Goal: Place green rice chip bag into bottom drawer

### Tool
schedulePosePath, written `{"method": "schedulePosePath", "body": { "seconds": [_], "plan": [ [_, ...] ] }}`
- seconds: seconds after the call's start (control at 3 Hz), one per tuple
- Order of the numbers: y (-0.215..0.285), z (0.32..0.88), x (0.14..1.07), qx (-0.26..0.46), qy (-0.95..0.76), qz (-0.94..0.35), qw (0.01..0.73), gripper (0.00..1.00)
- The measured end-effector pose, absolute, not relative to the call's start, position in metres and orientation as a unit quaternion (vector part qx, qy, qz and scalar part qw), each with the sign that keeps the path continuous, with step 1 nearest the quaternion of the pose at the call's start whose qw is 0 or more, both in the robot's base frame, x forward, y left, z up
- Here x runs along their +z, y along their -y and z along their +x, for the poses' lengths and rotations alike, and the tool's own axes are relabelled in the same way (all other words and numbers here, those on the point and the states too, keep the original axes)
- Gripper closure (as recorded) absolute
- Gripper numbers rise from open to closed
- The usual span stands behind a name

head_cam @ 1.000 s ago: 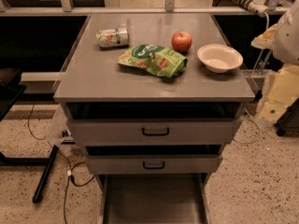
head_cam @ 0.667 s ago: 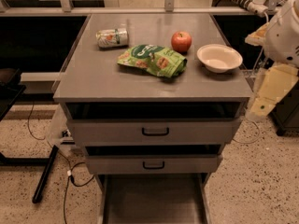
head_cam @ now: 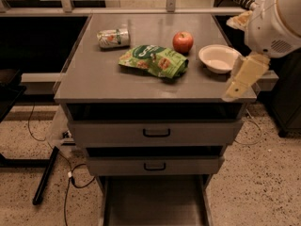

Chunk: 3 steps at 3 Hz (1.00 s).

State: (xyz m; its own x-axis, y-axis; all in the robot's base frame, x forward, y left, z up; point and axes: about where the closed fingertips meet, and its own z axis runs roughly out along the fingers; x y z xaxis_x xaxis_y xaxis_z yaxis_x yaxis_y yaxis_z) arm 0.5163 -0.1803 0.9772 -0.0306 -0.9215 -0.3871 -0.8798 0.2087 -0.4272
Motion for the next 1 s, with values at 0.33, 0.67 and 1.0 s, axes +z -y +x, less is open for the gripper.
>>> {"method": "schedulePosePath", "body": {
  "seconds": [0.33, 0.67, 1.0],
  "plan": [
    [0.164, 0.548, 0.985, 0.004, -0.699, -0.615, 0.365, 0.00],
    [0.164, 0.549, 0.985, 0.004, -0.699, -0.615, 0.365, 0.00],
    [0.161, 0.573, 0.968, 0.019, -0.706, -0.596, 0.383, 0.00]
  ]
}}
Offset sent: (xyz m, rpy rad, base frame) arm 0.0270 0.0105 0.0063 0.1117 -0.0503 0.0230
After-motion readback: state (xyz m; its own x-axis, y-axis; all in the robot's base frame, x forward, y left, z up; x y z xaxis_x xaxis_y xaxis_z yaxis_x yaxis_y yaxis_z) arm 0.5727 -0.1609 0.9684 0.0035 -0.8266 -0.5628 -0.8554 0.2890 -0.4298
